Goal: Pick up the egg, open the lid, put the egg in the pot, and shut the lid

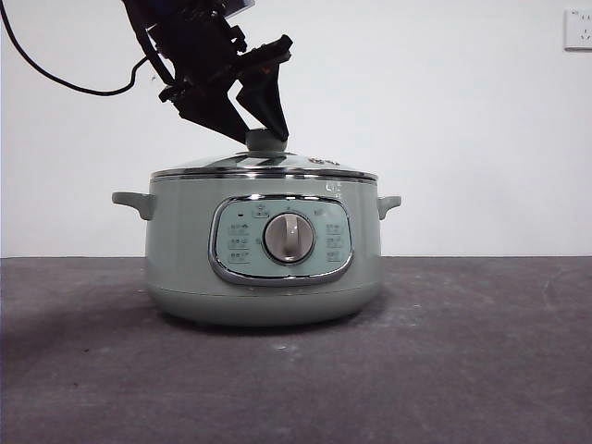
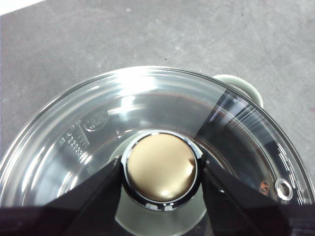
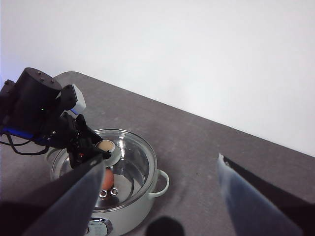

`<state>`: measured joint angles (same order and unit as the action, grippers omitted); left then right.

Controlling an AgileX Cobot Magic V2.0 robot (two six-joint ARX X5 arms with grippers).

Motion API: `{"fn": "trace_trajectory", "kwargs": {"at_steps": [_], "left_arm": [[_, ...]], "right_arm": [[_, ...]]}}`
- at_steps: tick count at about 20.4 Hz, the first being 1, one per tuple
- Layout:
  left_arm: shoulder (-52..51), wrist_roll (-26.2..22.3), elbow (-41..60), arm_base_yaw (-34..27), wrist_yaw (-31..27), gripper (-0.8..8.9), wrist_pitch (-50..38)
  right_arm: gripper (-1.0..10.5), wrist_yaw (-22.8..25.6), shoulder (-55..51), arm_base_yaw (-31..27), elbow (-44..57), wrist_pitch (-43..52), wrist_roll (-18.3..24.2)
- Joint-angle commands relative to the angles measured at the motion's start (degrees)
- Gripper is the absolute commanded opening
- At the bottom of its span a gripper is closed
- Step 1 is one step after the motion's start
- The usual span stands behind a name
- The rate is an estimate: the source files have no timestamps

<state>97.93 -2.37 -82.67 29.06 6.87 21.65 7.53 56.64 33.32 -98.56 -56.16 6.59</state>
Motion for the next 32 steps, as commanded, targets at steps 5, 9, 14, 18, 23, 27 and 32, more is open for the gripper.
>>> {"fn": "trace_trajectory", "kwargs": {"at_steps": [5,9,14,18,23,27,32], "left_arm": [[0.7,-0.2,0.1,0.6,0.7,4.75,2.2],[-0.5,-0.2,0.1,0.5,0.7,4.74,2.2],[-3.6,-0.3,0.1,0.5,0.7,4.74,3.2],[-8.4,-0.2,0.1,0.5,0.9,4.73,6.5],[-17.4,-0.2,0.1,0.5,2.7,4.72,14.4],[-25.0,-0.2,0.1,0.6,7.2,4.71,21.0],[-34.1,-0.2,0.1,0.6,8.8,3.74,29.3]], "right_arm": [[3.8,-0.1,0.0,0.1,0.0,-2.0,-0.8],[3.8,-0.2,0.3,0.1,0.0,-4.7,-1.2],[3.8,-4.1,0.7,0.1,0.0,-7.7,-1.7],[3.8,-7.2,1.4,0.1,0.0,-10.9,-1.9],[3.8,-13.9,3.3,0.1,0.0,-15.9,-2.7],[3.8,-16.7,5.1,0.1,0.0,-19.5,-2.7],[3.1,-16.7,7.8,0.1,0.0,-22.4,-4.1]]}}
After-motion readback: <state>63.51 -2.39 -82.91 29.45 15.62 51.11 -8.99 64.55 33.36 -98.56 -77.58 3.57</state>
